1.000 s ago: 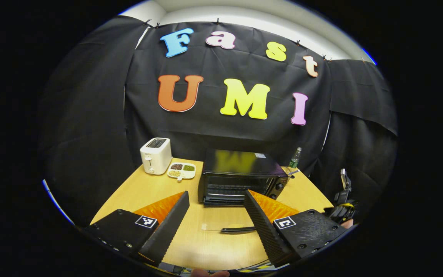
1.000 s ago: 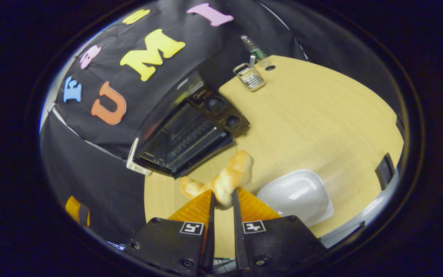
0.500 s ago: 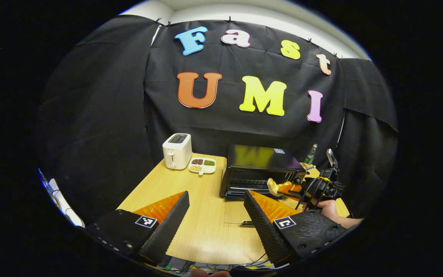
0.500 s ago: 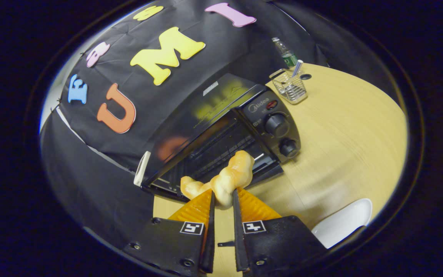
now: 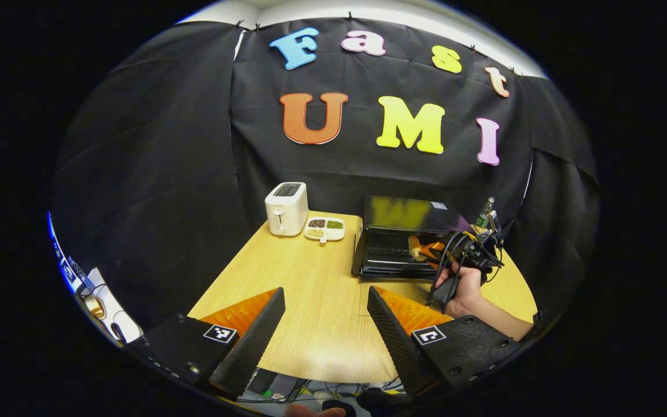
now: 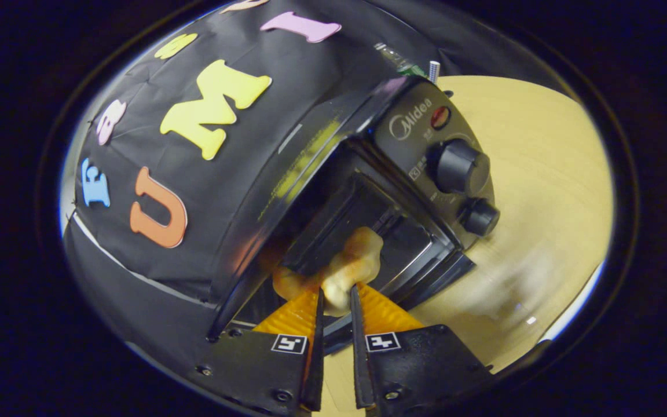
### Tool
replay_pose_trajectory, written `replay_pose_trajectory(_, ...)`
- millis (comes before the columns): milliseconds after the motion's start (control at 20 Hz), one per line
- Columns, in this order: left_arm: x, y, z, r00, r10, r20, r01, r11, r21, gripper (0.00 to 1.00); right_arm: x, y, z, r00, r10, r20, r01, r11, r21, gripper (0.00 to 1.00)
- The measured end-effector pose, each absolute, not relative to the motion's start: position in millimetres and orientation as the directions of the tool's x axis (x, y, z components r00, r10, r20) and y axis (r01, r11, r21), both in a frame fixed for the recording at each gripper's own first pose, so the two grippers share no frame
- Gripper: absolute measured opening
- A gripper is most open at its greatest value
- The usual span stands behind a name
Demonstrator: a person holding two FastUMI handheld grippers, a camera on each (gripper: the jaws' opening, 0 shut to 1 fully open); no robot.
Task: Open the electric oven with the left hand, put the food in, and close the electric oven.
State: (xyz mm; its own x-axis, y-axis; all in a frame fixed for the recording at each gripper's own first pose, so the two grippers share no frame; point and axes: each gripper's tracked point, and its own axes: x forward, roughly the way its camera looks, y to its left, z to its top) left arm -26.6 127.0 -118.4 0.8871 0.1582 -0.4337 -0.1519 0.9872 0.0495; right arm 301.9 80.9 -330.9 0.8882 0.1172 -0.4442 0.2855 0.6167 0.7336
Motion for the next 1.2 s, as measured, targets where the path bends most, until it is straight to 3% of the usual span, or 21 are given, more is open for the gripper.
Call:
replay_pose_trajectory(300,-31,127,-117,0.88,0.129,-0.458,-0.134,0.991,0.021,0.94,319,87,-337,0.914,0.055,-0.403,0.31,0.547,0.778,0.25)
replay_pose_trajectory(400,-33,129,-117,0.877,0.129,-0.463,-0.13,0.991,0.029,0.95,320,88,-341,0.914,0.046,-0.402,0.322,0.52,0.791,0.22)
replay_pose_trajectory(750,-37,133,-109,0.89,0.106,-0.444,-0.097,0.994,0.043,0.94,320,93,-335,0.928,0.031,-0.372,0.301,0.524,0.796,0.34)
replay_pose_trajectory(1050,-40,138,-109,0.902,0.089,-0.423,-0.093,0.996,0.012,0.94,294,87,-329,0.918,0.013,-0.396,0.315,0.582,0.749,0.8)
replay_pose_trajectory(1200,-36,134,-111,0.913,0.067,-0.402,-0.078,0.997,-0.009,0.94,260,77,-322,0.907,0.018,-0.421,0.336,0.574,0.747,0.82)
